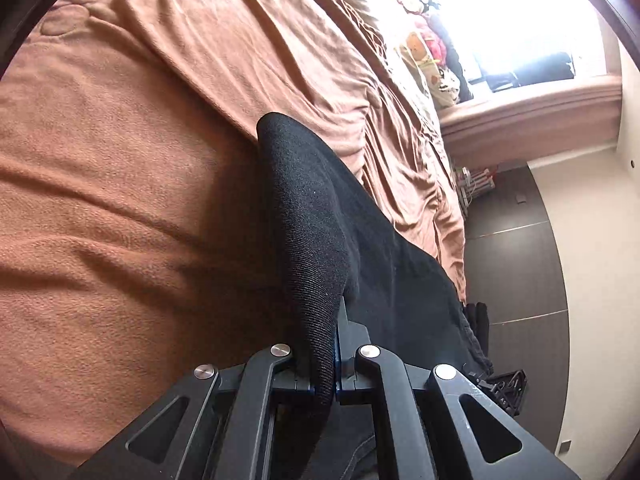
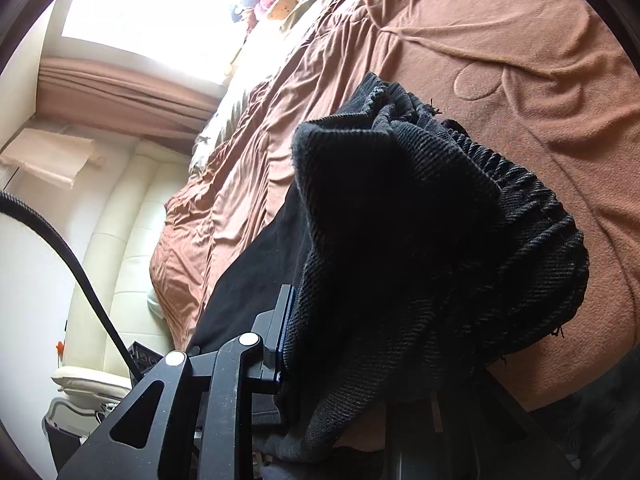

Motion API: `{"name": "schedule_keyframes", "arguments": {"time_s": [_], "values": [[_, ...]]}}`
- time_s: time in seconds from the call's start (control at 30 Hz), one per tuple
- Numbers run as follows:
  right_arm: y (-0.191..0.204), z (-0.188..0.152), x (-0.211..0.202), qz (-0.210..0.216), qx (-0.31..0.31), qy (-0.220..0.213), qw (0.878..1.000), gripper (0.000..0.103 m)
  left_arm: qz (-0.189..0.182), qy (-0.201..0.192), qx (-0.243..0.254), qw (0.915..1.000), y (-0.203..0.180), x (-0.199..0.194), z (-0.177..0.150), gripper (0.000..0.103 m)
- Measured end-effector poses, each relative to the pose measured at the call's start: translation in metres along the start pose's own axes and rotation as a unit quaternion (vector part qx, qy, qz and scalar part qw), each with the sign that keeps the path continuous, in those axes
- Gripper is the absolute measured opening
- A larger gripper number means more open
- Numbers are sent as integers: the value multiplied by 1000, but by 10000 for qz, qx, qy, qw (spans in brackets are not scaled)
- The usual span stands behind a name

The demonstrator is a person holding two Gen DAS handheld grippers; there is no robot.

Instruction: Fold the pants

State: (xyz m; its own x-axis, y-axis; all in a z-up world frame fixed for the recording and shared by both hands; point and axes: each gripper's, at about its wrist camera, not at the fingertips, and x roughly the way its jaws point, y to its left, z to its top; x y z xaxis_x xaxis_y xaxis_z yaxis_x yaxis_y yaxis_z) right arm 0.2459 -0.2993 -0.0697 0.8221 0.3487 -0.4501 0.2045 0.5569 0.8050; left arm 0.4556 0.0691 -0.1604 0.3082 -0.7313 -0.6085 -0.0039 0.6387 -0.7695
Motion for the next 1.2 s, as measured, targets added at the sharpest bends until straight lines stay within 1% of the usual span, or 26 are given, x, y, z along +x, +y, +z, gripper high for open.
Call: {"name": "schedule_keyframes", "arguments": {"time_s": [0.13, 0.2, 0.27, 0.33, 0.4, 0.43, 0.47, 0.53, 0.67, 0.73, 0.83, 1.13, 1.2], "values": [[3, 2, 12, 16, -77, 99, 9999, 22, 72, -42, -88, 9999, 9, -2, 1, 5], [2, 4, 15, -65, -131, 98, 9998, 22, 131, -17, -177, 9998, 14, 2, -1, 6], [0, 5, 16, -230, -137, 131, 9996, 22, 331, 11, -280, 9991, 21, 5, -4, 13], [-4, 8, 20, -271, -27, 229, 9994, 25, 464, -12, -310, 9984, 25, 7, -9, 17], [-9, 10, 21, -294, 36, 285, 9992, 26, 542, 6, -323, 9980, 28, 7, -15, 18], [-11, 11, 20, -307, 6, 308, 9991, 28, 525, 13, -334, 9981, 30, 6, -19, 19], [-12, 11, 19, -324, -38, 325, 9989, 29, 505, 10, -341, 9981, 32, 5, -23, 22], [-15, 11, 15, -348, -151, 359, 9986, 31, 582, 5, -344, 9977, 34, 2, -30, 25], [-13, 13, 6, -399, -374, 407, 9977, 32, 669, -36, -368, 9971, 40, -6, -46, 30], [-11, 12, 2, -409, -461, 396, 9973, 32, 764, -89, -377, 9963, 45, -13, -54, 30], [-10, 8, -8, -413, -595, 397, 9966, 33, 788, -158, -451, 9957, 51, -23, -66, 30], [-5, -3, -20, -447, -1003, 299, 9935, 33, 645, -372, -716, 9946, 68, -47, -103, 32], [-8, -6, -30, -422, -1075, 271, 9929, 33, 576, -440, -768, 9944, 71, -52, -108, 32]]}}
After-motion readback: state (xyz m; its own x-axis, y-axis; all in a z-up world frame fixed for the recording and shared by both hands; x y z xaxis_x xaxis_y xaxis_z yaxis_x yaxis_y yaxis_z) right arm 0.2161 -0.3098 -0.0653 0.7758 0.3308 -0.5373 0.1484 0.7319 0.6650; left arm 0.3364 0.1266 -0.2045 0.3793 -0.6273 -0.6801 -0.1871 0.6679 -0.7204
